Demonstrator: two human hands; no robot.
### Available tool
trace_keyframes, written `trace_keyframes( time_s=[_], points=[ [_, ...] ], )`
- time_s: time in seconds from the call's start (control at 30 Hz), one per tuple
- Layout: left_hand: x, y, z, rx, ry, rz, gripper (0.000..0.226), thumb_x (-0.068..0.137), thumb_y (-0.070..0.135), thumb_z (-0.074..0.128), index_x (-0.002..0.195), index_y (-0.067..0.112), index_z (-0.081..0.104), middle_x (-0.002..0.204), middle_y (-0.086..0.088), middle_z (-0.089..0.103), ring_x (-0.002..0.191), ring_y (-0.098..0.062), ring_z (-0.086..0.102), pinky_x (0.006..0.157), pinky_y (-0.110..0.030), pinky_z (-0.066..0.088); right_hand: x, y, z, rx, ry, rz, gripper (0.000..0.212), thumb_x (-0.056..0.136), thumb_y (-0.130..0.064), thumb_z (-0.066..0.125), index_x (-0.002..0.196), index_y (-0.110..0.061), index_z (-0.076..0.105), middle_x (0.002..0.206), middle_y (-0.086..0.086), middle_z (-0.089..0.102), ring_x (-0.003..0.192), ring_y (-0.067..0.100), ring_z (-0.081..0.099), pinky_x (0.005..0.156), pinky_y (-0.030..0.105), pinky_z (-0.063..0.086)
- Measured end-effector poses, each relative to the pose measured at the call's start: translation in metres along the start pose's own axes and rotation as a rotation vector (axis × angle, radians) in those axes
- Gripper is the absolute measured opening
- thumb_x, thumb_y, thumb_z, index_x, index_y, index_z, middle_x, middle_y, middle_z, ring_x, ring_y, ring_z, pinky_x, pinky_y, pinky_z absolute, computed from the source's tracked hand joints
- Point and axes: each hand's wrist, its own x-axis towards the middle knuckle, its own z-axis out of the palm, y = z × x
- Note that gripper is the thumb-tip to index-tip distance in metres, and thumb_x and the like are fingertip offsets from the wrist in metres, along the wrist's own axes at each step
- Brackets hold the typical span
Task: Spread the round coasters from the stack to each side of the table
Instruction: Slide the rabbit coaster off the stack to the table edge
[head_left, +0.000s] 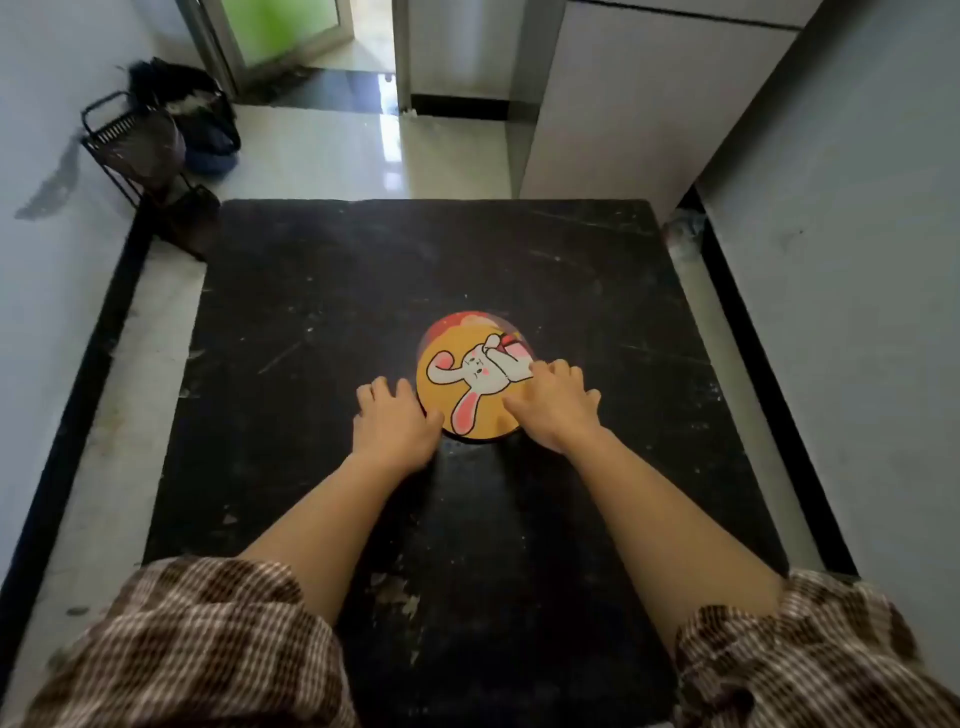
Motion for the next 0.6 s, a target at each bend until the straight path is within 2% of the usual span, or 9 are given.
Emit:
trace_keyframes(
  time_s=[0.1, 0.17, 0.33, 0.47, 0.53, 0.6],
  points=[
    [0.005, -0.003, 0.016, 0.080, 0.003, -0.061, 0.076, 0.087, 0.047, 0.045, 0.147, 0.010, 0.015, 0.157, -0.017, 0.003, 0.143, -0.034, 0.000, 0.113, -0.049, 0.012, 0.014, 0.001, 0.002, 0.050, 0.016, 0.066, 0.057, 0.082, -0.046, 0.054, 0.129, -0.016, 0.045, 0.132, 0.011, 0.042, 0.121, 0.030, 0.037, 0.096, 0.049, 0.035],
    [0.003, -0.004, 0.026, 0.071, 0.020, -0.042, 0.077, 0.089, 0.049, 0.042, 0.148, 0.010, 0.011, 0.157, -0.016, -0.003, 0.144, -0.033, -0.006, 0.114, -0.048, 0.007, 0.020, 0.003, 0.005, 0.086, 0.005, 0.094, 0.054, 0.082, -0.045, 0.053, 0.127, -0.016, 0.047, 0.130, 0.011, 0.041, 0.120, 0.029, 0.037, 0.096, 0.048, 0.035],
    [-0.002, 0.002, 0.036, -0.004, 0.027, -0.016, 0.077, 0.090, 0.048, 0.041, 0.148, 0.008, 0.009, 0.158, -0.014, -0.004, 0.144, -0.030, -0.007, 0.114, -0.047, 0.007, 0.026, 0.005, 0.017, 0.120, 0.028, 0.095, 0.049, 0.083, -0.041, 0.052, 0.125, -0.015, 0.048, 0.128, 0.009, 0.041, 0.118, 0.027, 0.038, 0.093, 0.044, 0.036],
    [-0.007, 0.010, 0.036, -0.055, 0.063, -0.021, 0.077, 0.091, 0.043, 0.044, 0.147, 0.005, 0.008, 0.158, -0.013, -0.001, 0.144, -0.029, -0.005, 0.114, -0.047, 0.010, 0.026, 0.003, 0.022, 0.214, 0.136, 0.083, 0.045, 0.082, -0.036, 0.057, 0.121, -0.014, 0.050, 0.123, 0.007, 0.044, 0.114, 0.024, 0.042, 0.092, 0.041, 0.042],
    [-0.010, 0.013, 0.034, -0.093, 0.110, -0.019, 0.073, 0.091, 0.039, 0.046, 0.147, 0.007, 0.012, 0.158, -0.012, 0.005, 0.143, -0.028, 0.000, 0.114, -0.047, 0.013, 0.026, 0.001, 0.022, 0.303, 0.193, 0.093, 0.039, 0.081, -0.030, 0.063, 0.113, -0.015, 0.048, 0.116, 0.005, 0.048, 0.107, 0.022, 0.047, 0.086, 0.039, 0.047],
    [-0.012, 0.015, 0.033, -0.143, 0.158, -0.013, 0.068, 0.090, 0.037, 0.050, 0.145, 0.010, 0.021, 0.156, -0.012, 0.012, 0.142, -0.028, 0.005, 0.112, -0.047, 0.017, 0.029, -0.001, 0.018, 0.465, 0.179, 0.129, 0.029, 0.083, -0.023, 0.063, 0.104, -0.017, 0.045, 0.107, 0.004, 0.056, 0.094, 0.019, 0.055, 0.071, 0.034, 0.051]
  ],
)
